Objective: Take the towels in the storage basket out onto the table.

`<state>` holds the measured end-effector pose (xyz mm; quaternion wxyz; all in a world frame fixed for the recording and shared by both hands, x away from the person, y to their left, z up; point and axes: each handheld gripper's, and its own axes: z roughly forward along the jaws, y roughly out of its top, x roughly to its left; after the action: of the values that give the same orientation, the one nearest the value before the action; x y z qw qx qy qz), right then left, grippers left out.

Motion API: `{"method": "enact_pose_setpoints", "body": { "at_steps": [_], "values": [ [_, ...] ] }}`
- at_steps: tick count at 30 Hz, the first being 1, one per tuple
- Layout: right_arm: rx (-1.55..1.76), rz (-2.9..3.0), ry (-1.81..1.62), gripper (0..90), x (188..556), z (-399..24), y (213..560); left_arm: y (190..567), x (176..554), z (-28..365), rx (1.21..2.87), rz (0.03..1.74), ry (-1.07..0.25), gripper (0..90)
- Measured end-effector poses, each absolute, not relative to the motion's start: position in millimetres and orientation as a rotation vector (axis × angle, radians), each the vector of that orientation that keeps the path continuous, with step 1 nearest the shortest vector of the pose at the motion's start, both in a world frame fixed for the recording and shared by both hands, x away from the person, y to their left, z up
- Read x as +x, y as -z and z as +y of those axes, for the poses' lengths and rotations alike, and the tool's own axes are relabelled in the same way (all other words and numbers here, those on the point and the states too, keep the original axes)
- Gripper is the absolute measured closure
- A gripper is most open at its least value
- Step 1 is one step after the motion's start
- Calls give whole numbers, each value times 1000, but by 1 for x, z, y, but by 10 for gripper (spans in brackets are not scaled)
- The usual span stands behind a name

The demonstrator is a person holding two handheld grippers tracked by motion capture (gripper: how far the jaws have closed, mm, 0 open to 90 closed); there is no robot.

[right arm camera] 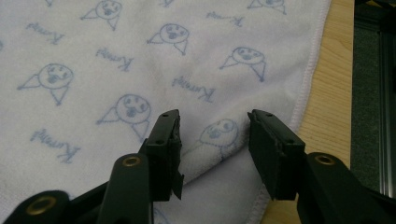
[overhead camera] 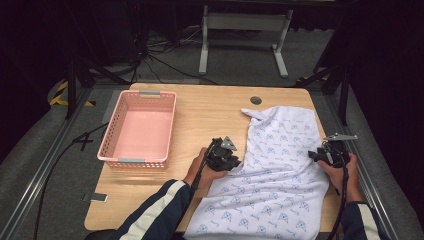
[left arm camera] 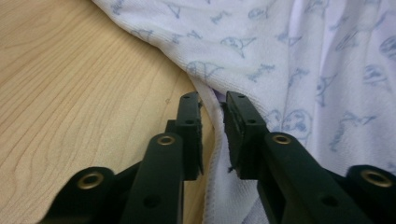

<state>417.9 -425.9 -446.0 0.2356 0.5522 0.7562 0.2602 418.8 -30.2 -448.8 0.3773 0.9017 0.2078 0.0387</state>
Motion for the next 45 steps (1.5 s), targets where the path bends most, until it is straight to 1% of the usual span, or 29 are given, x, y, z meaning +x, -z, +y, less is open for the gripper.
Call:
{"method": "enact_pose_setpoints", "body": {
  "at_steps": [2,4,5,6,7,8,9,10,11,12,13,14,16,17,18,20,22,25,26,28,30,32,36,37,38,39,40,42,45],
  "values": [
    [1507,2078,-704,547,417,-424,446,454,419,-37,2351,512,-127,753],
    [1489,2088,-698,547,416,-422,446,458,420,-42,2372,525,-113,761],
    [1488,2089,-698,547,415,-422,446,457,420,-42,2374,540,-115,775],
    [1488,2089,-693,538,415,-423,446,457,421,-43,2385,529,-116,821],
    [1488,2086,-695,528,414,-423,446,456,420,-44,2393,537,-150,875],
    [1500,2081,-695,525,414,-424,446,456,420,-44,2393,537,-150,882],
    [1500,2081,-695,525,414,-424,446,455,420,-44,2397,545,-196,882],
    [1510,2077,-700,522,413,-426,445,453,420,-41,2398,572,-210,885],
    [1528,2067,-692,509,412,-429,445,448,419,-30,2330,629,-238,888],
    [1528,2067,-692,509,412,-429,445,448,419,-30,2330,629,-238,888],
    [1556,2050,-674,507,411,-432,444,441,416,-14,2243,686,-266,888],
    [1556,2050,-674,507,411,-432,444,441,416,-14,2243,686,-266,888],
    [1576,2038,-650,497,410,-435,443,435,408,9,2184,715,-231,888],
    [1580,2037,-647,490,410,-435,443,436,403,17,2186,686,-184,888],
    [1572,2051,-648,488,410,-433,443,436,403,17,2186,686,-184,888],
    [1560,2068,-640,492,410,-430,442,439,390,23,2233,665,-221,888],
    [1527,2074,-624,494,411,-422,436,442,380,28,2243,658,-169,887],
    [1469,2053,-700,493,415,-405,417,447,371,31,2270,623,-138,884],
    [1437,2062,-749,497,419,-395,410,448,369,31,2276,616,-171,884],
    [1390,2107,-764,505,428,-373,403,450,369,32,2270,638,-165,884],
    [1354,2140,-778,524,432,-364,402,450,369,33,2281,640,-171,884],
    [1294,2206,-711,583,443,-345,410,452,369,36,2281,656,-184,884],
    [1323,2231,-684,572,458,-347,424,454,371,42,2280,692,-183,881],
    [1349,2216,-714,564,457,-352,424,454,370,42,2282,687,-189,876],
    [1369,2204,-735,551,455,-358,424,453,371,41,2290,669,-180,845],
    [1395,2162,-740,535,450,-373,423,451,371,40,2299,669,-200,705],
    [1402,2160,-726,536,447,-380,423,445,373,34,2274,680,-247,677],
    [1406,2164,-714,534,445,-384,423,440,379,29,2249,672,-230,657],
    [1368,2195,-790,519,420,-393,423,431,395,12,2224,672,-343,573]
  ]
}}
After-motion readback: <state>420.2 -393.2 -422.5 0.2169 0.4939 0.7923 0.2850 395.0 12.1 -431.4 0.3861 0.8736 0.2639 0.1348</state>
